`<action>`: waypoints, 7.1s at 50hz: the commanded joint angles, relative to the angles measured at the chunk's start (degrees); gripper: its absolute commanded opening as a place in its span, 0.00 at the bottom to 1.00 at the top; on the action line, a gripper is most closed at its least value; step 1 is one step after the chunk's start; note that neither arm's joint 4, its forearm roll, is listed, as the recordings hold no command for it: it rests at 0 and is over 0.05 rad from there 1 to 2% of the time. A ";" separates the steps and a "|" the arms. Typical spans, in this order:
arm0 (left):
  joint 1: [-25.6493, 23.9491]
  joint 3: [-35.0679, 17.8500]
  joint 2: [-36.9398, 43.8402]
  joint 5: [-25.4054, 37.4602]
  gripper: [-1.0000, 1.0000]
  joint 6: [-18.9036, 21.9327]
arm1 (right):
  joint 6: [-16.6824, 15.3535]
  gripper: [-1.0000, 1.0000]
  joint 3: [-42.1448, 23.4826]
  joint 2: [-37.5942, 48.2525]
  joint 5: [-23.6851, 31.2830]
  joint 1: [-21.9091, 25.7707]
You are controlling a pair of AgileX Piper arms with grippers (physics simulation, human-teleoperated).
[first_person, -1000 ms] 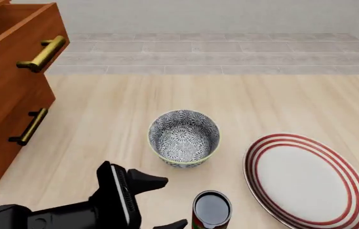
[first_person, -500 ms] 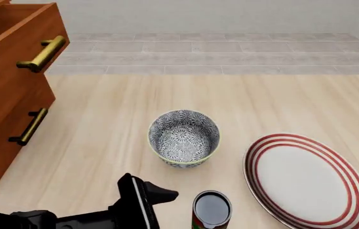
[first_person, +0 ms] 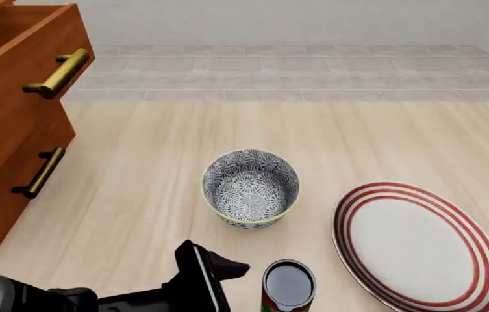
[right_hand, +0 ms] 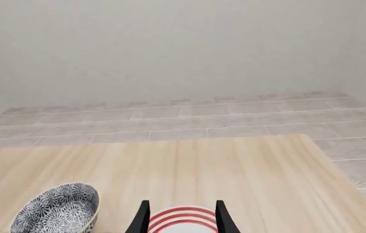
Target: Put the ketchup in the top drawer of the cabinet.
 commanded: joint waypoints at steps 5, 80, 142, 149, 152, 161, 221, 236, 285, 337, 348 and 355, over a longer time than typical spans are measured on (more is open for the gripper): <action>-0.52 -1.86 3.27 -1.26 1.00 1.18 | -0.01 1.00 0.73 0.01 -0.38 0.16; 1.03 -6.57 -5.65 6.98 0.00 2.46 | 0.57 1.00 2.67 0.02 -1.62 1.43; 14.95 -18.96 -62.38 59.83 0.00 6.21 | -1.40 1.00 2.24 0.03 -0.90 2.53; 19.92 -21.99 -63.81 64.02 0.00 7.50 | -1.59 1.00 2.65 0.05 -1.03 2.48; 20.74 -23.39 -63.86 65.21 0.00 7.39 | -1.74 1.00 2.39 0.04 -0.91 2.62; 23.37 -28.92 -63.72 70.76 0.00 6.99 | -1.83 1.00 3.00 0.05 -1.26 2.54; 50.58 -57.23 -51.80 93.36 0.00 2.59 | -0.58 1.00 1.06 0.01 1.12 1.99; 57.08 -57.88 -50.18 93.02 0.00 3.66 | -0.30 1.00 2.23 0.01 -0.10 2.12; 68.25 -58.79 -45.98 93.92 0.00 6.81 | 0.42 1.00 3.30 0.01 -1.02 2.16; 75.49 -51.01 -42.66 86.34 0.00 10.13 | 0.25 1.00 4.37 0.04 -1.12 2.46; 76.33 -48.97 -42.37 84.89 0.00 11.00 | 0.17 1.00 4.12 0.06 -0.71 2.52; 75.97 -45.78 -42.86 83.44 0.00 11.06 | 0.18 1.00 4.13 0.05 -0.66 2.45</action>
